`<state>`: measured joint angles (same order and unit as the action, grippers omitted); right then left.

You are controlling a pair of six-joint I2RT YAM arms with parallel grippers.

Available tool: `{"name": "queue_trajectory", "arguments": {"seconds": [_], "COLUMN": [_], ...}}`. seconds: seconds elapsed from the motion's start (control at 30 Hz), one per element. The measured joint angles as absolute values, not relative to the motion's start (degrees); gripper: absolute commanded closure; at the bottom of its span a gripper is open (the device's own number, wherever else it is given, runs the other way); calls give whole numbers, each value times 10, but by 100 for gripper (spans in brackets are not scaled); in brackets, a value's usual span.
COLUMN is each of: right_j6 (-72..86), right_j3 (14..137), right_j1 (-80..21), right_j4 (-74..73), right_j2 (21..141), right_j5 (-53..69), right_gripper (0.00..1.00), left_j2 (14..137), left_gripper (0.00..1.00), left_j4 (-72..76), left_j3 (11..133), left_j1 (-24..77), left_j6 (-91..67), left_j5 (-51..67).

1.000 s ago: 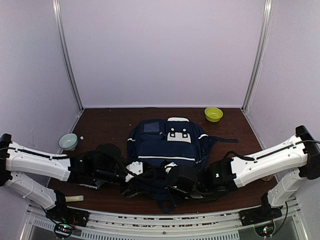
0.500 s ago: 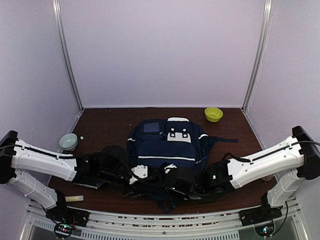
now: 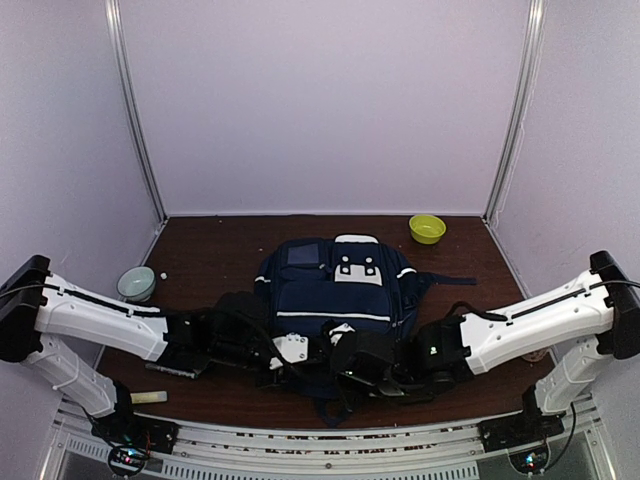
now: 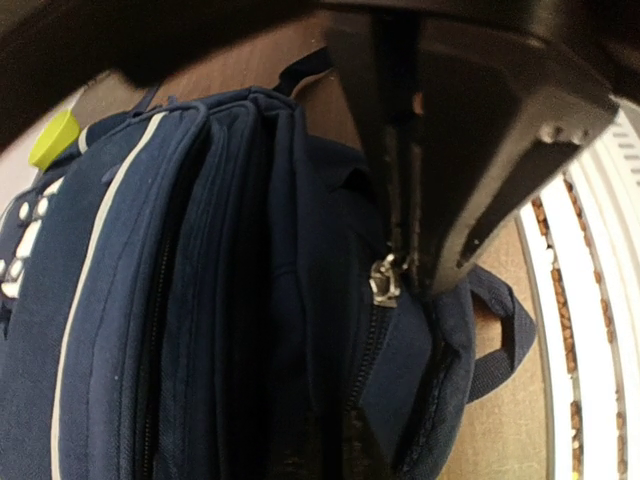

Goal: Pack the student bag
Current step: Zip the student bag into the largest pocket of the bag.

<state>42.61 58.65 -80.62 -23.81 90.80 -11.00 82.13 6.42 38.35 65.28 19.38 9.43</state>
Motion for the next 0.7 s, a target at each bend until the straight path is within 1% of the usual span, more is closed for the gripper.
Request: {"name": "queue_trajectory", "arguments": {"seconds": [0.27,0.53,0.7], "right_j6": [430,436,436], "right_j3": [572,533,525], "right_j1": [-795,-769,-761], "right_j4": [-238,-217,-208], "right_j2": [883,849,845], "right_j5": [-110,-102,-95], "right_gripper": [100,100,100], "left_j2": [813,731,718], "left_gripper": [100,100,100], "left_j4": [90,109,105], "left_j3": [369,309,299], "left_j1": [659,661,661], "left_j6": [202,187,176], "left_j5": [69,34,22]}}
